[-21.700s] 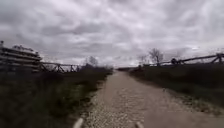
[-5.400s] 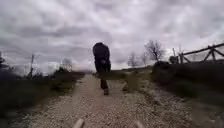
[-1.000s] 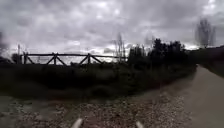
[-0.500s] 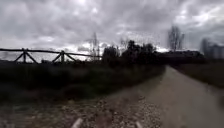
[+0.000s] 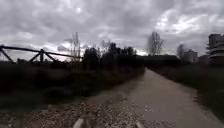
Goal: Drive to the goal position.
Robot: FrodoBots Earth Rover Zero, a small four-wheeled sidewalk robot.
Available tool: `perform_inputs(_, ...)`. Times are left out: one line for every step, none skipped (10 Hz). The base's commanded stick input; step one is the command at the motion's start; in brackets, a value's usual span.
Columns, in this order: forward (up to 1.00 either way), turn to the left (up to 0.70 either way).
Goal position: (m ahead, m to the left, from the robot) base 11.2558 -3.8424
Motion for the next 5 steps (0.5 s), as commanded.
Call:
perform_inputs(0.0,-0.7)
perform_inputs(0.0,-0.51)
perform_inputs(0.0,-0.1)
perform_inputs(0.0,0.0)
perform_inputs(0.0,0.0)
